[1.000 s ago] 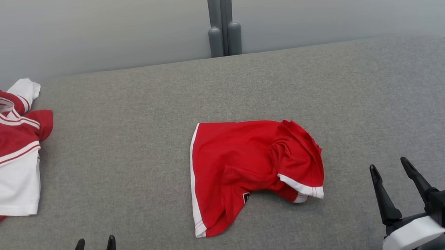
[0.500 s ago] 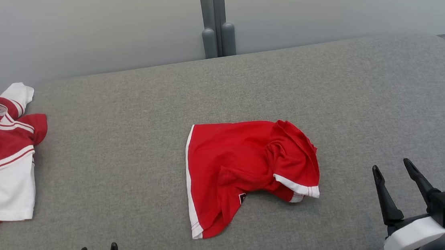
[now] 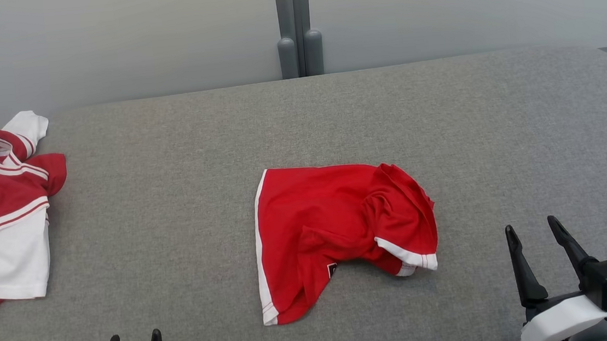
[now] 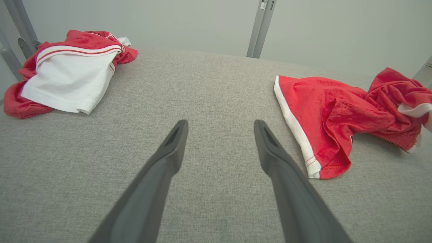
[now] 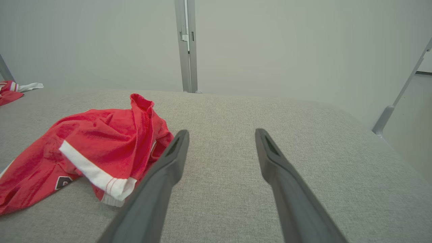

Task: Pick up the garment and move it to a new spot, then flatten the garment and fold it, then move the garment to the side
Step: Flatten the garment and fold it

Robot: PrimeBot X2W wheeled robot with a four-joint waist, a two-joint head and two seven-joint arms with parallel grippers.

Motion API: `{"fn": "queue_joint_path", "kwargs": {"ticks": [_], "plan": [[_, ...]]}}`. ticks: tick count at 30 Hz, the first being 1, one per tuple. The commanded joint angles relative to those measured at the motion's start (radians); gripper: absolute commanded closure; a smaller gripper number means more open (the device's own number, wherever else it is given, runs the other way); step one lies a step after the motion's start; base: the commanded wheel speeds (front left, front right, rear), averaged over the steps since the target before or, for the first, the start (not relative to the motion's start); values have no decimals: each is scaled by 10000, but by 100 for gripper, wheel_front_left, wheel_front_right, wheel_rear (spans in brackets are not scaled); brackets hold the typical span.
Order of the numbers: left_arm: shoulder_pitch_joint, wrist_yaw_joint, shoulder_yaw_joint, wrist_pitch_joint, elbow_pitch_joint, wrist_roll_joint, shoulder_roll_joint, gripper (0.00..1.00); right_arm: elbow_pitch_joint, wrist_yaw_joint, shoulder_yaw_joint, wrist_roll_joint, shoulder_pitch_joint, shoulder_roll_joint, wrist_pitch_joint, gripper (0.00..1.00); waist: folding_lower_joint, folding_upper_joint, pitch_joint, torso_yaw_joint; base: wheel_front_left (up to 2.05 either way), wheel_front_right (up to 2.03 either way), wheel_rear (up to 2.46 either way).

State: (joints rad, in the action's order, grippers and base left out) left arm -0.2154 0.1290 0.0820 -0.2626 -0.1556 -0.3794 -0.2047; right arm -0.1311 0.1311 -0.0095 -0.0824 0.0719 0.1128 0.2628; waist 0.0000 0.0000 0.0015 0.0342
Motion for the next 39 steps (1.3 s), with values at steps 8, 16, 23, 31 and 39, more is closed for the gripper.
{"fn": "queue_joint_path", "kwargs": {"ticks": [8,16,23,31,39], "plan": [[340,30,333,-33,34,-122,19,0,46,-7,43,63,-136,13,31,0,0,0,87,-2,0,0,0],[1872,31,2466,175,-1490,-1143,166,0,135,-7,278,58,-419,-14,31,0,0,0,405,-356,0,0,0],[3018,28,3526,859,-3221,-2309,353,0,184,-7,315,26,-597,-66,31,0,0,0,638,-860,0,0,0],[3741,28,4362,1375,-4663,-3603,479,62,200,-7,208,-3,-683,-85,31,0,0,0,805,-1417,0,0,0],[4498,30,5783,1816,-3496,-4831,211,100,196,-7,282,3,-832,-184,31,0,0,0,981,-1762,0,0,0]]}}
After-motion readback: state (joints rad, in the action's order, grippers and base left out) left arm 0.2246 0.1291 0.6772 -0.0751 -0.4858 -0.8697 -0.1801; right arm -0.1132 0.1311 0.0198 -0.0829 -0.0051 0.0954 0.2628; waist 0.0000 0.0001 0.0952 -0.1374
